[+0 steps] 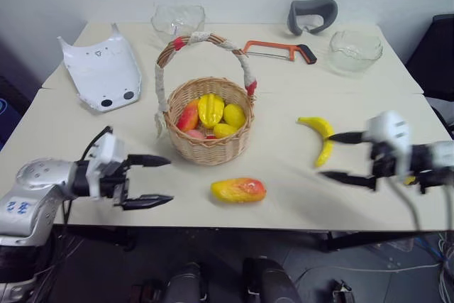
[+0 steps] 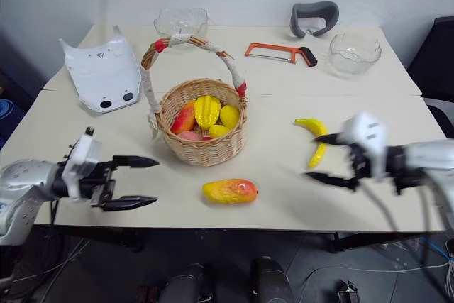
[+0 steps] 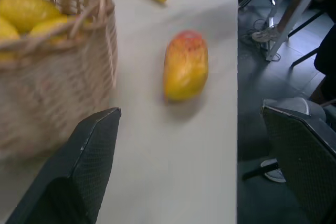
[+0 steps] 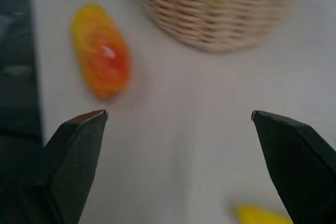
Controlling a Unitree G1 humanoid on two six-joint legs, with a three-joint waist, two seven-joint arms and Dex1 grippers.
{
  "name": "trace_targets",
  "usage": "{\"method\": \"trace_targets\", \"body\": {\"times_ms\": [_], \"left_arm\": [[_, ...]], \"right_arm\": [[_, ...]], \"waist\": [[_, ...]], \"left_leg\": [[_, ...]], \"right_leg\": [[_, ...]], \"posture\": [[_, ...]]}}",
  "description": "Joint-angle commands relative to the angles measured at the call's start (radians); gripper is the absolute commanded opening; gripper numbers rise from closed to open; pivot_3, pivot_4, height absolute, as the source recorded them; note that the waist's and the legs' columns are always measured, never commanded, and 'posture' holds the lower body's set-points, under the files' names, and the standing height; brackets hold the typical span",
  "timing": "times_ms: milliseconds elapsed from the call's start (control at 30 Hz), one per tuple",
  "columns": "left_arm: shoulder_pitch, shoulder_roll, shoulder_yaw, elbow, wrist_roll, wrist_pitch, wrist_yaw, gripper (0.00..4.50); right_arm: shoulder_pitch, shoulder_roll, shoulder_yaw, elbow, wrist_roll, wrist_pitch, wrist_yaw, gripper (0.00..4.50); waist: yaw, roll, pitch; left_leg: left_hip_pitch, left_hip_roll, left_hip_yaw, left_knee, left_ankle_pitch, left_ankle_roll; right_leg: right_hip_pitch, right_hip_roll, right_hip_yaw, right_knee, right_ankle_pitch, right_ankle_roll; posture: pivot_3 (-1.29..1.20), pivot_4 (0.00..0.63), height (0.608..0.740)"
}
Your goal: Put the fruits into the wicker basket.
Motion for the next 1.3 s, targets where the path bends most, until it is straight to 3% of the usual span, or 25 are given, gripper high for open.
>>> {"method": "trace_targets", "body": {"times_ms": [33, 233, 367, 467, 567, 633, 733, 867, 1033, 1133, 1267, 1300], "left_arm": [[0.065, 0.008, 0.039, 0.012, 0.022, -0.071, -0.041, 4.50], [0.085, -0.009, 0.047, -0.038, 0.008, -0.081, -0.016, 4.50], [0.099, -0.021, 0.050, -0.073, 0.002, -0.077, 0.003, 4.50], [0.109, -0.036, 0.058, -0.096, -0.010, -0.077, 0.012, 4.50], [0.114, -0.049, 0.064, -0.111, -0.023, -0.074, 0.019, 4.50], [0.117, -0.054, 0.065, -0.120, -0.030, -0.070, 0.025, 4.50], [0.120, -0.070, 0.083, -0.140, -0.066, -0.050, 0.045, 4.50], [0.092, -0.089, 0.124, -0.158, -0.159, 0.042, 0.109, 4.50], [0.042, -0.105, 0.160, -0.151, -0.224, 0.107, 0.170, 4.50], [0.021, -0.125, 0.185, -0.151, -0.263, 0.139, 0.221, 4.50], [0.016, -0.148, 0.175, -0.162, -0.255, 0.139, 0.247, 4.50], [0.013, -0.151, 0.170, -0.164, -0.252, 0.140, 0.248, 4.50]], "right_arm": [[-0.093, 0.110, 0.187, -0.006, -0.097, 0.007, -0.062, 4.49], [-0.256, 0.288, 0.386, 0.130, -0.251, 0.047, -0.151, 4.49], [-0.279, 0.289, 0.463, 0.183, -0.316, 0.051, -0.124, 4.49], [-0.269, 0.273, 0.469, 0.171, -0.298, 0.060, -0.067, 3.89], [-0.260, 0.268, 0.444, 0.160, -0.273, 0.048, -0.032, 2.80], [-0.257, 0.278, 0.391, 0.148, -0.232, 0.028, -0.016, 2.34], [-0.267, 0.283, 0.293, 0.083, -0.114, 0.062, 0.020, 2.31], [-0.376, 0.358, 0.161, 0.052, 0.043, 0.206, -0.061, 2.31], [-0.546, 0.517, 0.115, 0.209, -0.064, 0.199, -0.330, 2.31], [-0.623, 0.606, 0.160, 0.353, -0.173, 0.169, -0.470, 2.31], [-0.661, 0.693, 0.189, 0.505, -0.262, 0.084, -0.542, 2.31], [-0.662, 0.693, 0.199, 0.502, -0.262, 0.080, -0.522, 3.02]], "waist": [[0.003, 0.000, 0.000], [0.001, -0.001, 0.000], [-0.002, -0.001, 0.000], [-0.002, -0.001, 0.000], [-0.003, -0.001, 0.000], [-0.003, -0.001, 0.000], [-0.003, -0.001, 0.000], [-0.006, -0.001, 0.000], [-0.005, -0.001, 0.000], [-0.007, -0.001, 0.000], [-0.009, -0.001, 0.000], [-0.009, -0.001, 0.000]], "left_leg": [[-0.001, 0.000, 0.000, 0.000, -0.001, 0.000], [-0.010, -0.004, -0.004, 0.003, 0.001, 0.001], [-0.010, -0.004, -0.004, 0.003, 0.003, 0.004], [-0.010, -0.004, -0.004, 0.003, 0.002, 0.007], [-0.010, -0.004, -0.004, 0.004, 0.001, 0.009], [-0.009, -0.003, -0.004, 0.005, 0.001, 0.009], [-0.009, -0.003, -0.004, 0.005, 0.002, 0.009], [-0.009, -0.003, -0.005, 0.005, 0.002, 0.009], [-0.008, -0.003, -0.006, 0.005, 0.003, 0.007], [-0.008, -0.004, -0.005, 0.005, 0.005, 0.003], [-0.009, -0.004, -0.004, 0.004, 0.006, 0.002], [-0.009, -0.004, -0.004, 0.004, 0.006, 0.002]], "right_leg": [[0.000, -0.001, -0.001, -0.001, 0.000, 0.000], [-0.006, -0.005, -0.004, -0.001, 0.001, 0.000], [-0.005, -0.005, -0.005, -0.001, 0.001, 0.000], [-0.005, -0.005, -0.005, 0.000, 0.001, 0.000], [-0.004, -0.004, -0.006, 0.000, 0.001, 0.000], [-0.004, -0.004, -0.006, 0.001, 0.001, 0.000], [-0.004, -0.004, -0.006, 0.001, 0.001, 0.000], [-0.004, -0.004, -0.006, 0.002, 0.001, 0.000], [-0.004, -0.004, -0.006, 0.003, 0.001, 0.000], [-0.004, -0.004, -0.006, 0.003, 0.001, 0.000], [-0.005, -0.004, -0.006, 0.003, 0.001, 0.000], [-0.005, -0.004, -0.006, 0.003, 0.001, 0.000]], "posture": [[0.00, 0.150, 0.740], [0.00, 0.150, 0.740], [0.00, 0.150, 0.740], [0.00, 0.150, 0.740], [0.00, 0.150, 0.740], [0.00, 0.150, 0.740], [0.00, 0.150, 0.740], [0.00, 0.150, 0.740], [0.00, 0.150, 0.740], [0.00, 0.150, 0.740], [0.00, 0.150, 0.740], [0.00, 0.150, 0.740]]}}
